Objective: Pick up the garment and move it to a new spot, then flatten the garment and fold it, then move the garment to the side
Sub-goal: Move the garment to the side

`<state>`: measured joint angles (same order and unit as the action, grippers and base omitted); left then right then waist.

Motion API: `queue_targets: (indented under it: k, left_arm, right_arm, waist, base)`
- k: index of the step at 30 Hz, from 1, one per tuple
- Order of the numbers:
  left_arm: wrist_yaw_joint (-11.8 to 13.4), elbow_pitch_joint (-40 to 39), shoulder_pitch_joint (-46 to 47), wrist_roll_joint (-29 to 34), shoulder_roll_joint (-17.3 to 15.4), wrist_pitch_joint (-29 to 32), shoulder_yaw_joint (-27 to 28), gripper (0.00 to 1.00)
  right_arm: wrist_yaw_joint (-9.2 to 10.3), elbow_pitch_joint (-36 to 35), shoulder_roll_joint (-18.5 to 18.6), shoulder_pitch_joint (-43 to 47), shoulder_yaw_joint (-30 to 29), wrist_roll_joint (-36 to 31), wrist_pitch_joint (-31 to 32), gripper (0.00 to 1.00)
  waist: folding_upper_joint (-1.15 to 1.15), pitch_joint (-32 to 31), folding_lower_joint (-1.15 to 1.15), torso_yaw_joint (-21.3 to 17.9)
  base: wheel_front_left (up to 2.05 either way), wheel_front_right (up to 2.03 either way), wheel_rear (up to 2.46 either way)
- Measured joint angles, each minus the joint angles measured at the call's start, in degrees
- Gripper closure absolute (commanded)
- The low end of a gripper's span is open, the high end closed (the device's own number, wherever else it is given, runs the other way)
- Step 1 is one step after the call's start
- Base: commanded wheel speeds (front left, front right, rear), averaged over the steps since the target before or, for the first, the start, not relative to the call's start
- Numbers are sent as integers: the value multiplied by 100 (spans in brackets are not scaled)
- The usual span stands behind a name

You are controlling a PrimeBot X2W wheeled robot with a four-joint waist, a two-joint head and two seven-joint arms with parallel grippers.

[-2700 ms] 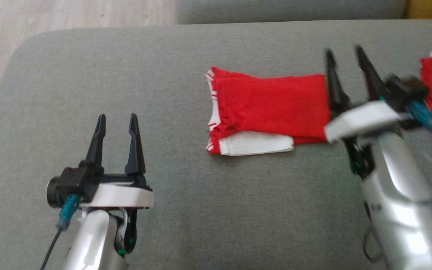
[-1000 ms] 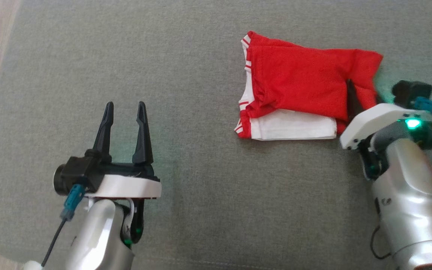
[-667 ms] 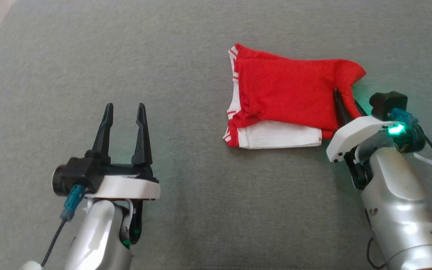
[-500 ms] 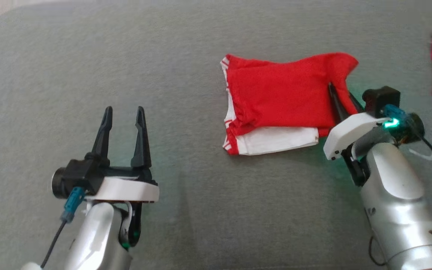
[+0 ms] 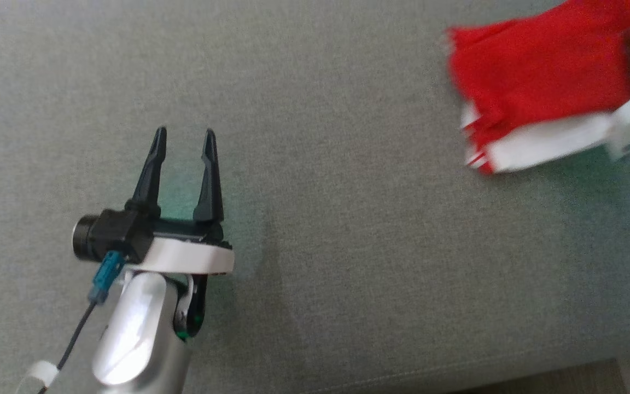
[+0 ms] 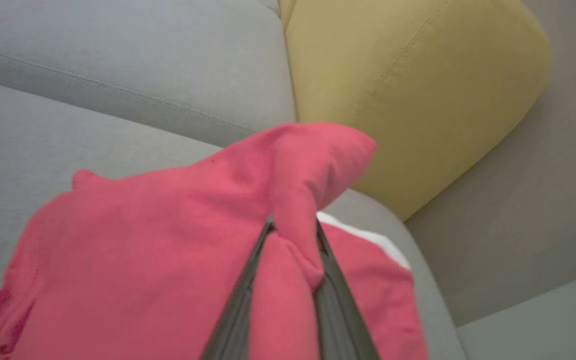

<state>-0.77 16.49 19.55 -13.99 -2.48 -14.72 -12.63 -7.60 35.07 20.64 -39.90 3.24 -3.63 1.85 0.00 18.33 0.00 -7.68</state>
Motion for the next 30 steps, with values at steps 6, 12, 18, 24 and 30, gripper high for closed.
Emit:
queue_targets:
  k: [6,12,18,24,30]
  left_arm:
    - [-179,46,265,155,2,0,2,0]
    - [-276,74,428,224,2,0,83,0]
    - [-285,36,433,281,1,0,190,0]
    - [-333,30,433,337,3,0,276,0]
    - [-335,59,432,345,5,0,298,0]
  right_arm:
    - [0,107,873,-420,-616,-281,246,100]
    - [0,401,1180,-536,-1217,-466,297,100]
    - [0,479,1165,-643,-1464,-553,265,100]
    - [0,478,1022,-645,-1622,-619,263,100]
    - [0,376,870,-640,-1770,-660,157,0]
  waist:
    - [0,472,0,13]
    - [0,781,1,169]
    - [0,903,0,242]
    - [0,869,0,230]
    - [0,717,0,222]
  base:
    - [0,0,0]
    - [0,0,0]
    - [0,0,0]
    - [0,0,0]
    - [0,0,0]
